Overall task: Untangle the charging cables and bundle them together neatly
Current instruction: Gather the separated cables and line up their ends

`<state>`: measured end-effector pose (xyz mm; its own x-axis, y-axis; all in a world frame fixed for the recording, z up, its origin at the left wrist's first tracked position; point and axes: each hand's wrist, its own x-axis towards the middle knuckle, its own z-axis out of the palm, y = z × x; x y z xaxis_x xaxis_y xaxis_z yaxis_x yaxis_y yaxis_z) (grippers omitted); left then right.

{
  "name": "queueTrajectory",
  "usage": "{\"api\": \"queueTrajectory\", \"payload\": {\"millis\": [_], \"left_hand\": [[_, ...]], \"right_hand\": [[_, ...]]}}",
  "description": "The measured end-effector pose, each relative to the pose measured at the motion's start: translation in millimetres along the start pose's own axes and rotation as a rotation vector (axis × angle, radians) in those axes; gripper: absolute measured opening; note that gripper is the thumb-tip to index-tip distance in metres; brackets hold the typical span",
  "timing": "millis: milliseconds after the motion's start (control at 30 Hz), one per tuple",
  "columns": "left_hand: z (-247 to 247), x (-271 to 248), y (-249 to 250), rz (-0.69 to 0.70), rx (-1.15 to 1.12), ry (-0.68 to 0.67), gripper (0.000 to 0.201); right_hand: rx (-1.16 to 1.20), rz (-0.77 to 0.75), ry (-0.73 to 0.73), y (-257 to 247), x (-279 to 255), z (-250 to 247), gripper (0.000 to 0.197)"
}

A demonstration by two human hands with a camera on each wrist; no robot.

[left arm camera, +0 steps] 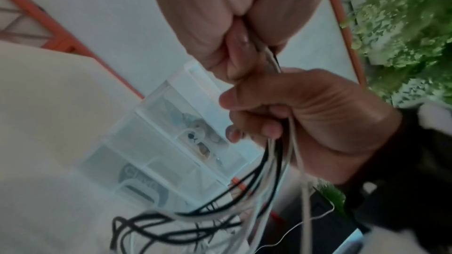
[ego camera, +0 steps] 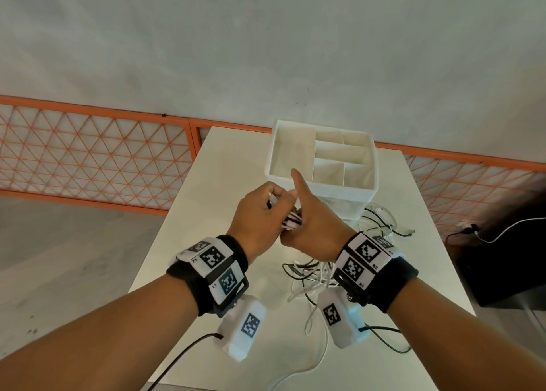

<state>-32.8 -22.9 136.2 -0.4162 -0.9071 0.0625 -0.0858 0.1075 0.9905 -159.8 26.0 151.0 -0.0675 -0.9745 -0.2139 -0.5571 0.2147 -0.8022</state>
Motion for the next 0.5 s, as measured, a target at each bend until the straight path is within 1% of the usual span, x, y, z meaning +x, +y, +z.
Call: {"api": "queueTrajectory", "payload": {"millis": [67,100,133,200,233,267,333,400,433,467,500], "left_hand": [[0.6,1.3,-3.3,-0.018,-0.023,0.101,0.03],[0.9,0.5,-3.3,-0.023,-0.038,0.109,0.03],[1.9,-1.4,-2.0,-0.02,-0.025,0.081,0.03],[5.6,-6.2,1.8,0.003,0.086,-0.027,0.033],[7.7,-7.7,4.0,0.018,0.138,-0.071,0.036],[9.0,-7.6,5.5,0.033,0.169,-0.093,0.038],[8.1,-4.6,6.4,0.063,0.181,-0.07,0.038],[5.5,-1.6,5.9,0.094,0.178,0.011,0.034],[4.0,0.3,4.9,0.1,0.177,0.054,0.031],[2.0,1.8,4.0,0.096,0.173,0.093,0.029],[-0.3,3.1,3.9,0.081,0.159,0.127,0.028]], "right_hand": [[-0.001,0.041,0.015,-1.9,-1.4,-5.5,0.113],[-0.021,0.056,0.019,-1.3,-0.9,-7.5,0.109],[-0.066,0.068,0.014,-0.5,0.0,-8.3,0.105],[-0.224,0.058,-0.019,0.5,1.7,-6.3,0.101],[-0.276,0.044,-0.025,2.1,3.4,-4.1,0.102],[-0.272,0.042,-0.015,3.1,4.2,-2.7,0.105],[-0.169,0.035,0.016,4.4,3.7,-2.7,0.113],[-0.035,0.006,0.036,3.6,0.5,-4.4,0.114],[0.035,-0.004,0.041,2.3,-1.3,-6.9,0.108],[0.099,-0.012,0.042,0.1,-3.7,-9.8,0.098],[0.171,-0.02,0.033,-1.8,-6.9,-13.0,0.082]]}}
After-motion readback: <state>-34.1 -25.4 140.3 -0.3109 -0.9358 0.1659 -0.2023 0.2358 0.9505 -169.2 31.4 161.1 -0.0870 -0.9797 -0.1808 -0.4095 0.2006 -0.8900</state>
